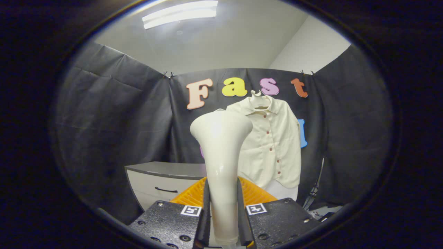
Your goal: Iron the clothes twice with a garment steamer, once on the left side and once on the right side.
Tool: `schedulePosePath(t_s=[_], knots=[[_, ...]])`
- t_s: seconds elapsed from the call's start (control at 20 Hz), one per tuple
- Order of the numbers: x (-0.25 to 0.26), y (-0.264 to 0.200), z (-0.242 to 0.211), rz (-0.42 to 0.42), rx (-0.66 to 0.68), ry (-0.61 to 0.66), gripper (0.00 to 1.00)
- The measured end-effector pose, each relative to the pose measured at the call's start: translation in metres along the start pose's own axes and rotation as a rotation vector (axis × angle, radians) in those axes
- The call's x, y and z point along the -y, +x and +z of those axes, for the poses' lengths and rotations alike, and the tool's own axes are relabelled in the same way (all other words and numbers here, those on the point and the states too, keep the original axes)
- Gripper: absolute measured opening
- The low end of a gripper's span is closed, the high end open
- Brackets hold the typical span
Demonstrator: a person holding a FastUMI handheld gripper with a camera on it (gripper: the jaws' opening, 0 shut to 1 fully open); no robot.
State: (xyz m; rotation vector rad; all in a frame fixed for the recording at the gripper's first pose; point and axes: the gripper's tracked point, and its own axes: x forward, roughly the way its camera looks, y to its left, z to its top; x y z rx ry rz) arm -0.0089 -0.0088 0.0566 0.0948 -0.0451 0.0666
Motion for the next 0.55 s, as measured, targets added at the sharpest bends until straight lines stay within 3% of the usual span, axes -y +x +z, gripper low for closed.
schedulePosePath(t_s=[0.35,0.55], knots=[[0.008,-0.004,-0.025,-0.048,0.004,0.016,0.33],[-0.003,-0.003,-0.028,-0.031,0.008,0.051,0.33]])
